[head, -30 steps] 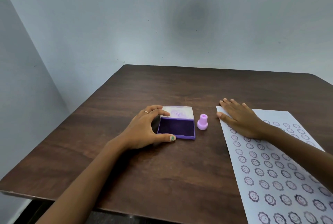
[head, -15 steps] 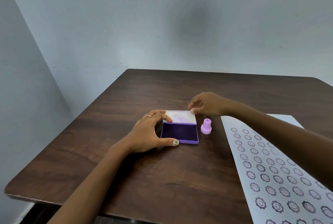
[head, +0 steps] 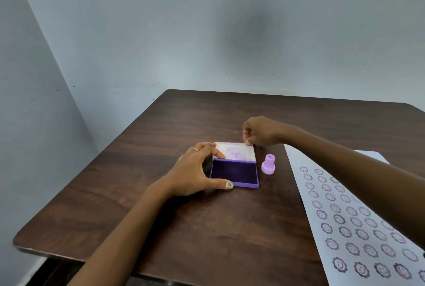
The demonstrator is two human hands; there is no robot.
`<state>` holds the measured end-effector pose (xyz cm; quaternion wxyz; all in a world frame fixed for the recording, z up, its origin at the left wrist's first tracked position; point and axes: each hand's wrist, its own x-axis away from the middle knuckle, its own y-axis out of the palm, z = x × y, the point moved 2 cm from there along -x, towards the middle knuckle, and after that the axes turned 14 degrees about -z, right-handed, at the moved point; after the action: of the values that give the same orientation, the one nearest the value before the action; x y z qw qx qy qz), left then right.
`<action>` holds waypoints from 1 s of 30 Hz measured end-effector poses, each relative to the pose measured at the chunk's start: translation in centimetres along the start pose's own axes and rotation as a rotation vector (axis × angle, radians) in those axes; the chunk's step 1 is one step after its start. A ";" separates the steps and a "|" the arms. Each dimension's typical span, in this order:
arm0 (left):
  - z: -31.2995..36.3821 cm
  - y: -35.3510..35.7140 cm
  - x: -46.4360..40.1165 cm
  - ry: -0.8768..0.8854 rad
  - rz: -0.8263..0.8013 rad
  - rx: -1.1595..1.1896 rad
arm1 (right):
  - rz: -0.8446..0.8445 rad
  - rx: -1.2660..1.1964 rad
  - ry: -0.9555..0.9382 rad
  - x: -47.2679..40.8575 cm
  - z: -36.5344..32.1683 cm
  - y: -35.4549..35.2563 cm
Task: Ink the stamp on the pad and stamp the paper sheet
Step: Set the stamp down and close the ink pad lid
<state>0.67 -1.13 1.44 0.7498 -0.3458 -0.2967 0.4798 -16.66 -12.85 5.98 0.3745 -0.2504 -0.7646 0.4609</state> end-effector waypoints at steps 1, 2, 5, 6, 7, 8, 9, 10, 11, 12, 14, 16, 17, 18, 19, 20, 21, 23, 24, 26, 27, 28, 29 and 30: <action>0.0 0.0 0.0 0.001 0.000 -0.001 | 0.010 -0.008 -0.007 0.1 0.0 -0.1; 0.0 0.0 0.0 0.001 0.002 -0.002 | 0.020 -0.017 -0.016 0.3 -0.1 -0.1; -0.1 0.0 -0.1 -0.002 0.007 -0.004 | 0.047 -0.034 -0.044 0.8 -0.1 -0.3; -0.2 0.0 -0.1 -0.002 0.006 -0.003 | 0.057 -0.041 -0.055 1.0 -0.1 -0.4; -0.2 0.0 -0.1 -0.002 0.005 -0.002 | 0.065 -0.050 -0.067 1.1 -0.1 -0.4; -0.3 0.0 -0.1 -0.002 0.007 -0.002 | 0.073 -0.060 -0.080 1.3 -0.1 -0.6; -0.3 0.0 -0.1 -0.001 0.011 -0.001 | 0.082 -0.068 -0.092 1.5 -0.1 -0.7; -0.4 0.0 -0.2 0.001 0.017 0.001 | 0.094 -0.070 -0.101 1.7 -0.1 -0.8; -0.4 0.0 -0.2 0.003 0.023 0.006 | 0.108 -0.066 -0.107 1.9 -0.1 -0.9; -0.5 0.0 -0.2 0.002 0.030 0.015 | 0.123 -0.062 -0.114 2.1 -0.1 -1.0; -0.6 0.0 -0.1 -0.003 0.047 0.056 | 0.150 -0.065 -0.132 2.6 -0.2 -1.1; -0.6 -0.1 0.1 0.000 0.074 0.128 | 0.165 -0.071 -0.147 3.1 -0.3 -1.2; -0.6 -0.1 0.1 0.004 0.087 0.164 | 0.171 -0.074 -0.151 3.4 -0.4 -1.1; -0.5 -0.1 0.2 0.010 0.096 0.192 | 0.176 -0.078 -0.155 3.7 -0.5 -1.1; -0.5 -0.1 0.2 0.018 0.105 0.210 | 0.180 -0.083 -0.161 4.0 -0.6 -1.1; -0.4 -0.2 0.1 0.025 0.114 0.220 | 0.185 -0.089 -0.168 4.4 -0.7 -1.1; -0.5 -0.2 0.1 0.028 0.123 0.225 | 0.190 -0.095 -0.176 4.7 -0.9 -1.1; -0.6 -0.3 0.0 0.022 0.138 0.225 | 0.199 -0.104 -0.192 5.5 -1.4 -0.9; -0.6 -0.4 -0.1 0.013 0.138 0.214 | 0.203 -0.102 -0.199 5.8 -1.6 -0.8; -0.7 -0.4 -0.1 -0.014 0.127 0.166 | 0.212 -0.084 -0.217 6.7 -2.3 -0.3; -0.8 -0.4 -0.1 -0.026 0.121 0.133 | 0.214 -0.071 -0.229 7.1 -2.6 0.0; -0.8 -0.5 0.0 -0.035 0.116 0.095 | 0.216 -0.055 -0.241 7.5 -3.0 0.4; -0.8 -0.5 0.0 -0.040 0.113 0.060 | 0.217 -0.032 -0.247 7.9 -3.4 0.8; -0.8 -0.5 0.1 -0.039 0.112 0.036 | 0.219 0.000 -0.247 8.3 -3.7 1.3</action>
<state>1.54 -1.34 1.39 0.7221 -0.3389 -0.2827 0.5328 -18.58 -4.29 8.73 0.2250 -0.2738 -0.7729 0.5264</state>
